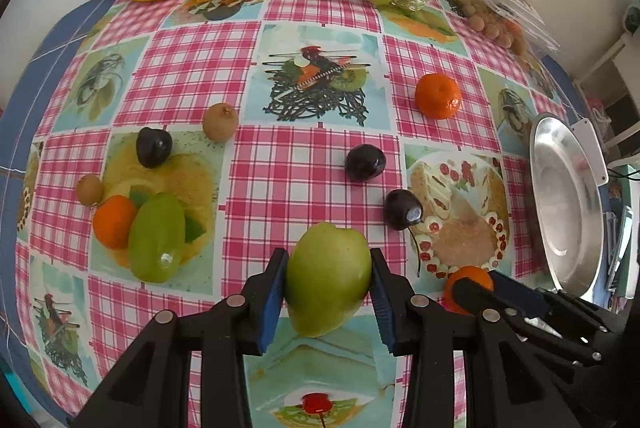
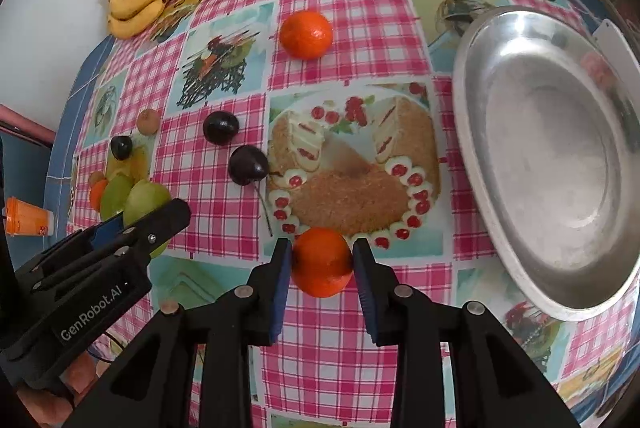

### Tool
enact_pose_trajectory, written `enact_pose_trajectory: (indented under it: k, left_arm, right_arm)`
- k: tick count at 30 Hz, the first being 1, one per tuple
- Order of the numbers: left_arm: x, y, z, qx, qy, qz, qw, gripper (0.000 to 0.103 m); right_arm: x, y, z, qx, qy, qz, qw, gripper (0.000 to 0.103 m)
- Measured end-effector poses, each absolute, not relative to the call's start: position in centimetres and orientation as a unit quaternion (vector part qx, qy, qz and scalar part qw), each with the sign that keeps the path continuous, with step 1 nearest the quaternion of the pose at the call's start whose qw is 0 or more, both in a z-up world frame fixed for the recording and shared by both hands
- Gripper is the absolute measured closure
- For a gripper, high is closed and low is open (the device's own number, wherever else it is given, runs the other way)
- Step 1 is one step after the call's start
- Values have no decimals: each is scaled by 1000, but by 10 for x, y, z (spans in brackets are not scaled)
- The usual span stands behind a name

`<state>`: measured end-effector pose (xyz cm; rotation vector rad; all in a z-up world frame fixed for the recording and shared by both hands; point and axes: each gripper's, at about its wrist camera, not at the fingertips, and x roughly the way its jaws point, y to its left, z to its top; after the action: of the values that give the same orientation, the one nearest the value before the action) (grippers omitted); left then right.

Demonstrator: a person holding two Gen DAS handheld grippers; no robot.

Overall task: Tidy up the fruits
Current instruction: 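Carry the green apple and orange fruit in both grippers over the steel bowl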

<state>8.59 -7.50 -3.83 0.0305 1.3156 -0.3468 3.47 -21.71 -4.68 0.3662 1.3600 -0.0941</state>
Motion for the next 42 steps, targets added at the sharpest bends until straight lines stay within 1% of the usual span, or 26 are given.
enact_pose_trajectory:
  k: [9,11,22,33,42]
  left_arm:
    - [87,-76,-41,16,611,-160,775,61]
    - [88,-76,-42,16,611,-160,775,61]
    - [89,-76,-42,16,610,-159,776,61]
    - [88,-81,-29,13,600,-172,781,61]
    - [80,-117,-16,44,590,-206,779,61]
  right_arm:
    - [39,-211,-52,158,632,-43,758,69]
    - [40,-211,-54,154,634,-44,756,67]
    - [39,-210,-53,148,633,-43,759,68]
    - [33,-224,-20,157,593,-55,788,69]
    - [19,-279,-1,184,555,-137,800,69]
